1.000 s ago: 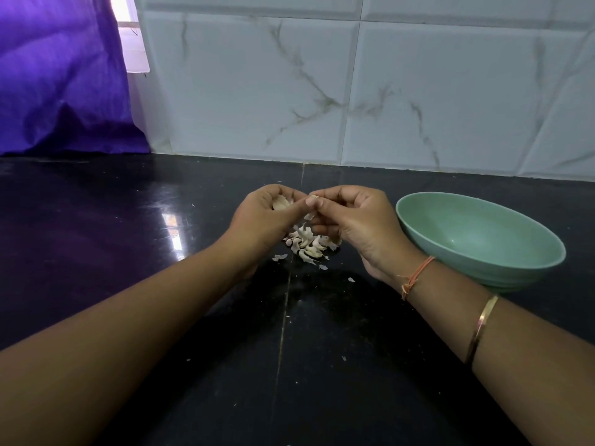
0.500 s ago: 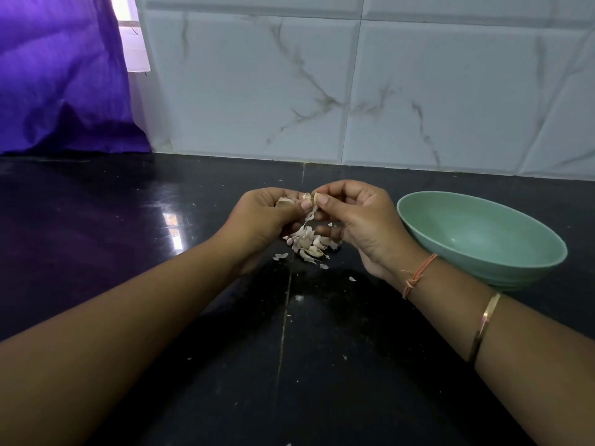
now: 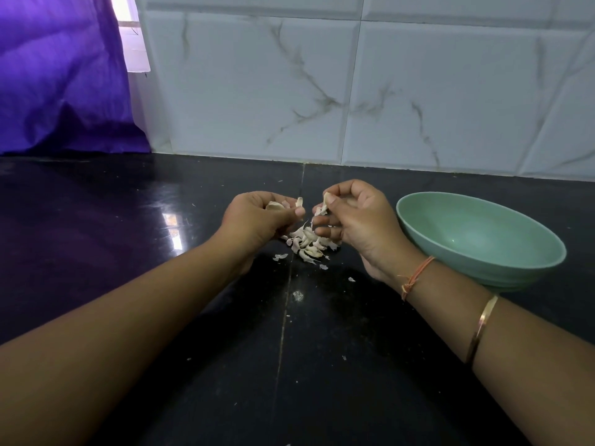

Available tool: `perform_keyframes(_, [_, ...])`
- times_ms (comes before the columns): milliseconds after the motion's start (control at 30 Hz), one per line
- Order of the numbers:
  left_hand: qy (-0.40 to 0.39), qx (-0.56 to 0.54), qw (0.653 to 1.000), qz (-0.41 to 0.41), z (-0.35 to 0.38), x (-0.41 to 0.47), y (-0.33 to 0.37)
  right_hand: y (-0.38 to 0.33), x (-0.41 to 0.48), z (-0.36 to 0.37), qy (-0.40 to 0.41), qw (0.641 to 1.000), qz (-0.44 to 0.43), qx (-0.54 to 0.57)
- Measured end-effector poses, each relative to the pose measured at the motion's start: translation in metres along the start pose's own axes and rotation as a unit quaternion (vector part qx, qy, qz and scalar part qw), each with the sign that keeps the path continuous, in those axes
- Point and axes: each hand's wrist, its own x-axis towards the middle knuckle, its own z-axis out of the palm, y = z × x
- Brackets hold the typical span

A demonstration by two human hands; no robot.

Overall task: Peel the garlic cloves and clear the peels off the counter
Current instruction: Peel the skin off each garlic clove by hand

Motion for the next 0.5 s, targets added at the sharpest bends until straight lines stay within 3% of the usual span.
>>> perform_keyframes(233, [-0.024,0.031,0.999,-0.013,-0.0007,0.0036,-0.0043,0.0045,0.0008,-0.0035,-0.004,0.992,-0.034,-0.122])
perform_keyframes(500, [0.006,-0.032,0.999,-0.002,0.0037,0.0025,0.0013,0.0076,0.002,-0.0032,0.016,0.971,-0.089,-0.222])
